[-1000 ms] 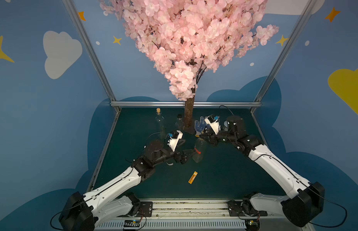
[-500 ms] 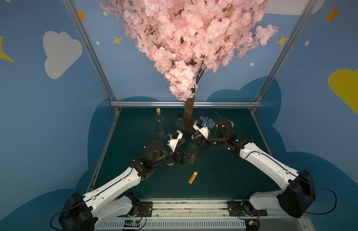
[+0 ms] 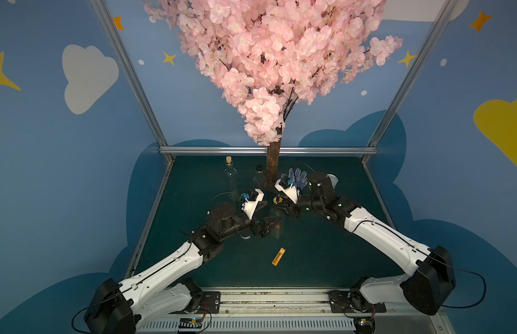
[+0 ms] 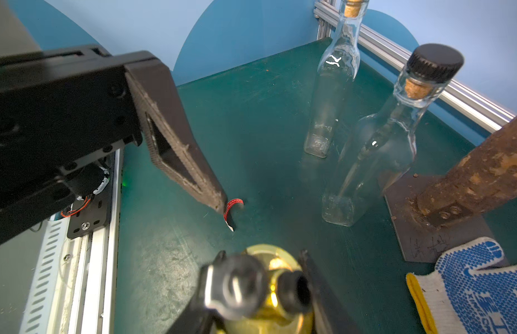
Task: Remove the label from the bottle
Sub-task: Place the bottle at the center of the board.
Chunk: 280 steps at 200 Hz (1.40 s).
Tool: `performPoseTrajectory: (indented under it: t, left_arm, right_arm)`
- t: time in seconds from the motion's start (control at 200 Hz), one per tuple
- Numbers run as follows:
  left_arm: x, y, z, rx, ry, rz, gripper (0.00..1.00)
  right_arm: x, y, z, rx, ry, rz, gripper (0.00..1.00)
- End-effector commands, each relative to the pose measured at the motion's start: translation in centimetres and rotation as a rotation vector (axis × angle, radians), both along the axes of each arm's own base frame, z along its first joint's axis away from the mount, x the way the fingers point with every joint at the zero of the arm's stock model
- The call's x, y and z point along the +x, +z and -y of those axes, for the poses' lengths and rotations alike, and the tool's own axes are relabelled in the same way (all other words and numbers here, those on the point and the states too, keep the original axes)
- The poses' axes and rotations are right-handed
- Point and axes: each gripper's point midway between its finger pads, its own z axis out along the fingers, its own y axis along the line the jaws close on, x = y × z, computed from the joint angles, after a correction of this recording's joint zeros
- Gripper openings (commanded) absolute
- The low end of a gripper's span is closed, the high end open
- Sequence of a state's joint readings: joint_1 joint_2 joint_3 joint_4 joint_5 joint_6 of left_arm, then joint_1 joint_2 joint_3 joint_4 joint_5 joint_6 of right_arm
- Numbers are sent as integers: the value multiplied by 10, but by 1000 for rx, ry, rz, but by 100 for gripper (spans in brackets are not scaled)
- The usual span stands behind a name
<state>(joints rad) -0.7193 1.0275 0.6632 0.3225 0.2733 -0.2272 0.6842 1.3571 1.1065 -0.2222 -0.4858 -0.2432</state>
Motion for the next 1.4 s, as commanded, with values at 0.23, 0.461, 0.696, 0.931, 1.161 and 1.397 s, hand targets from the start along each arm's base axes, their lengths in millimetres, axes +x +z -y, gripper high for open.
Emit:
performPoseTrajectory:
  t: [0.23, 0.461, 0.696, 0.931, 1.161, 1.397]
  left_arm:
    - [1, 5, -1, 12, -5, 58, 93]
    - [4, 8, -1, 22, -19, 62, 94]
    - [10, 17, -3, 5, -111, 47, 95]
    - [20, 20, 3, 16, -221, 50, 95]
    - [31, 12, 25, 43, -338, 73, 95]
    - [43, 4, 43, 56, -394, 79, 94]
  right_arm:
    - [-4, -11, 7, -33, -33, -39, 63]
    - [-6, -9, 15, -33, -79, -57, 81]
    - [-31, -3, 38, -5, -141, -132, 92]
    - [-48, -7, 81, 15, -331, -178, 93]
    - [-62, -6, 102, 84, -393, -170, 93]
    - [-61, -8, 106, 89, -415, -173, 94]
